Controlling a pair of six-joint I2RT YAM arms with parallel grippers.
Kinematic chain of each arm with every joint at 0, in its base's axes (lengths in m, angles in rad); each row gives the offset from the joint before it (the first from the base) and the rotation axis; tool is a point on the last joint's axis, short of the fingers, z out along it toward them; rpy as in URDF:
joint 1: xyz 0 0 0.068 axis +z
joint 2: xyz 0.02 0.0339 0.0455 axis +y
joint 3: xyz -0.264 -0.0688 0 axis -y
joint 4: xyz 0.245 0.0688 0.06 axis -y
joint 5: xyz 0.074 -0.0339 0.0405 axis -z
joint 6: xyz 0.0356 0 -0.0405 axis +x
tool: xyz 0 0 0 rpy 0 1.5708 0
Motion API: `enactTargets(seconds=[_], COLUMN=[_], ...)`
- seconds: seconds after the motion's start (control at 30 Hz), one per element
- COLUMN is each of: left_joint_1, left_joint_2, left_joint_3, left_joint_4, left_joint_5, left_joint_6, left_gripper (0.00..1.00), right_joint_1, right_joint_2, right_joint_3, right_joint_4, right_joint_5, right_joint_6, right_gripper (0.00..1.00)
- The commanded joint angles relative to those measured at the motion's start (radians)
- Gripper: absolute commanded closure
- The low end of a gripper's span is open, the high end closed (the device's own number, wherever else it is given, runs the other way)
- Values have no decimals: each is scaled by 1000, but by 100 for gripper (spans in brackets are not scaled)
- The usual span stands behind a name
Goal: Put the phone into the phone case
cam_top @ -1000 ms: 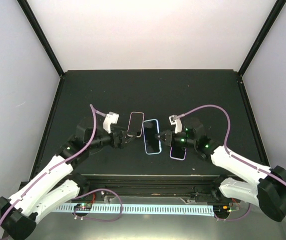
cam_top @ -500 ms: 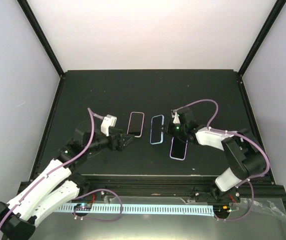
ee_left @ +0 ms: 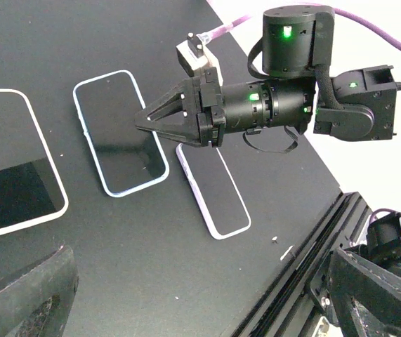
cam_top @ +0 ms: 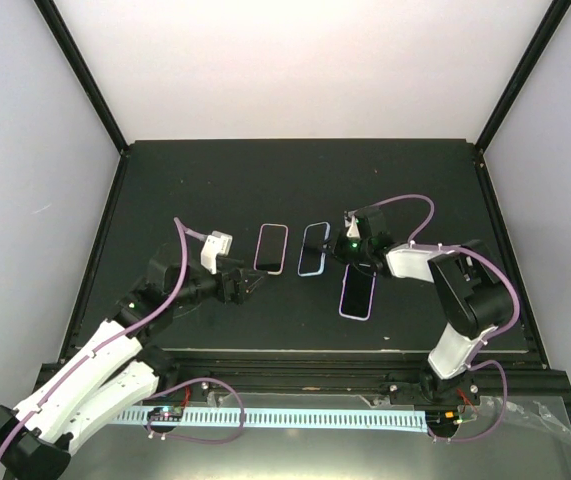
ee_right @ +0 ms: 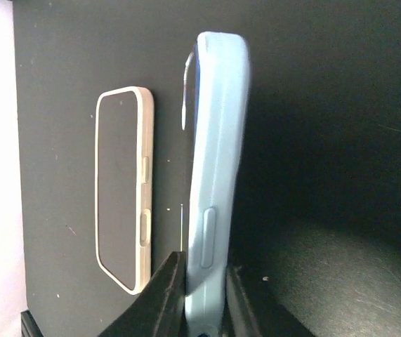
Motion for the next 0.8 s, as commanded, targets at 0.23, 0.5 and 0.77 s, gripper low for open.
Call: enactTargets(seconds=[0.23,0.5,0.77], left_joint_1=[5,5,7], left_joint_2=[-5,-48,-92], left_joint_3=[48,103,191], left_joint_4=[-46,-138,-179], left_joint_5=[-39,-229,-374], left_joint_6=[5,-10,-1], left_gripper=[1,1,1], right_joint_1=[-31,-31,-32], right_joint_2=[-120,-413,-756], right_joint_3=[35,14,93], right_joint_4=[-222,-444,-812], right_joint_5=[110,206,304], right_joint_6=[-123,-229,-358], right_gripper=[36,1,0])
